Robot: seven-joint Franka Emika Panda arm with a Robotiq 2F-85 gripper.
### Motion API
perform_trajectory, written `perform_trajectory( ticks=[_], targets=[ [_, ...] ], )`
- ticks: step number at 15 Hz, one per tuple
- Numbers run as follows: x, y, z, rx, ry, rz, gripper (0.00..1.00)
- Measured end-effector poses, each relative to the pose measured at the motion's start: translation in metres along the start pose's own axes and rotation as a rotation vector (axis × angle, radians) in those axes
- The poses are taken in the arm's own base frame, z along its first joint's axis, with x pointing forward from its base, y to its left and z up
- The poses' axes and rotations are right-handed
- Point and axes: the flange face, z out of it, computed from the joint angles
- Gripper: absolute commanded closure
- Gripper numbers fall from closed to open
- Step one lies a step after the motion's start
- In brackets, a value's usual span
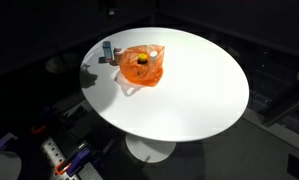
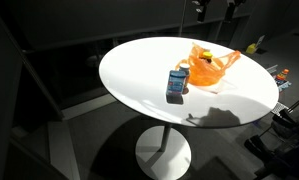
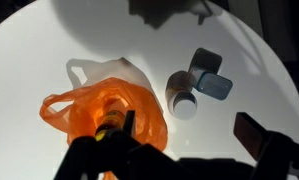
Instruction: Pick up the white medicine bottle from the table and put it in the orange plastic bag
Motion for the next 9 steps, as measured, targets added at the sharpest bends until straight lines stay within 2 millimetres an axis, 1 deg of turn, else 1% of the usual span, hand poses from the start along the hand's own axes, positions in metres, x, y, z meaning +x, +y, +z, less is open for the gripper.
perform_trajectory(
  ticks=[3, 5, 7, 9],
  targets=[
    [0.011, -0.017, 0.017, -0.018, -0.013, 0.101, 0.0],
    [0.016, -0.025, 0.028, -0.028, -0.02, 0.14, 0.0],
    [0.02, -0.029, 0.033, -0.031, -0.025, 0.154, 0.0],
    [0.022, -0.03, 0.034, -0.031, -0.025, 0.157, 0.0]
  ],
)
